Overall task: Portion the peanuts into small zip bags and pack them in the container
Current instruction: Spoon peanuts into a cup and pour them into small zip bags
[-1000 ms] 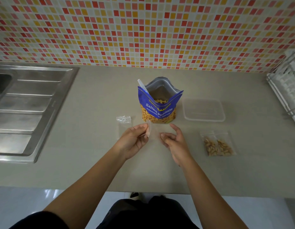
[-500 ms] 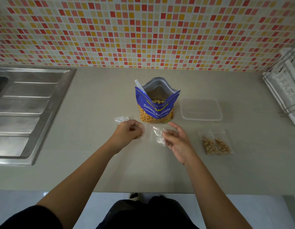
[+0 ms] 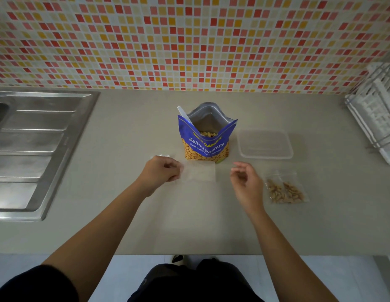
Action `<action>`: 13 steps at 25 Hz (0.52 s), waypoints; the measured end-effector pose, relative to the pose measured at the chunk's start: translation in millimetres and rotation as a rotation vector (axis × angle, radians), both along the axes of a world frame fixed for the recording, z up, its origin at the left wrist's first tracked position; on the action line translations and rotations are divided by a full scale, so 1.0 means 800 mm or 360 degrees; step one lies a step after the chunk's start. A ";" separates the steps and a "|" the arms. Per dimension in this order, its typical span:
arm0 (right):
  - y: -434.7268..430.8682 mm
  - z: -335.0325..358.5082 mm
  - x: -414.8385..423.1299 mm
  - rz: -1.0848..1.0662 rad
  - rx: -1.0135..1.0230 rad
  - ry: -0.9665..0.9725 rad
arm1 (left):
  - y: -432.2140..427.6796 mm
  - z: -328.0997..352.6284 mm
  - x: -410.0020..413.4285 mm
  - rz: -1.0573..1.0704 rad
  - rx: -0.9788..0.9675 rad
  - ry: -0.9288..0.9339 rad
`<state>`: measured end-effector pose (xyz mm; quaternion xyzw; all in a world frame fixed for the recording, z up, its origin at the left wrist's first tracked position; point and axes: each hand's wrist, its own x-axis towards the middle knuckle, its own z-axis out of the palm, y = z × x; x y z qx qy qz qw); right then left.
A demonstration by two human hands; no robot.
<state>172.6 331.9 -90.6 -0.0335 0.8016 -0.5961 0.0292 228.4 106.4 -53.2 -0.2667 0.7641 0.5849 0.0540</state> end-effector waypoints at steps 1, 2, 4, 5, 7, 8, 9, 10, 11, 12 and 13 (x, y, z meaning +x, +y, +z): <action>-0.001 0.003 0.005 0.0162 0.0154 0.0197 | -0.001 0.001 -0.001 -0.0028 0.0017 -0.0024; -0.005 0.008 0.012 0.0351 0.0308 0.0386 | -0.001 0.003 -0.002 -0.0064 0.0036 -0.0042; -0.019 0.020 0.020 0.0735 0.0583 0.0559 | 0.005 0.010 -0.004 -0.0158 0.0051 -0.0067; -0.026 0.024 0.019 0.0883 0.0688 0.0534 | 0.009 0.014 -0.006 -0.0218 0.0027 -0.0074; -0.036 0.029 0.014 0.1011 0.0794 0.0431 | 0.016 0.020 -0.008 -0.0319 -0.0033 -0.0057; -0.040 0.030 0.012 0.1004 0.0805 0.0405 | 0.018 0.023 -0.008 -0.0349 -0.0056 -0.0040; -0.042 0.030 0.010 0.0982 0.0814 0.0422 | 0.019 0.025 -0.008 -0.0374 -0.0086 -0.0024; -0.045 0.029 0.008 0.0960 0.0825 0.0472 | 0.020 0.025 -0.009 -0.0391 -0.0117 -0.0011; -0.047 0.028 0.007 0.0945 0.0833 0.0530 | 0.021 0.026 -0.009 -0.0400 -0.0139 -0.0002; -0.049 0.027 0.006 0.0931 0.0829 0.0569 | 0.022 0.026 -0.009 -0.0402 -0.0156 0.0009; -0.050 0.025 0.006 0.0913 0.0815 0.0589 | 0.023 0.026 -0.009 -0.0401 -0.0192 0.0024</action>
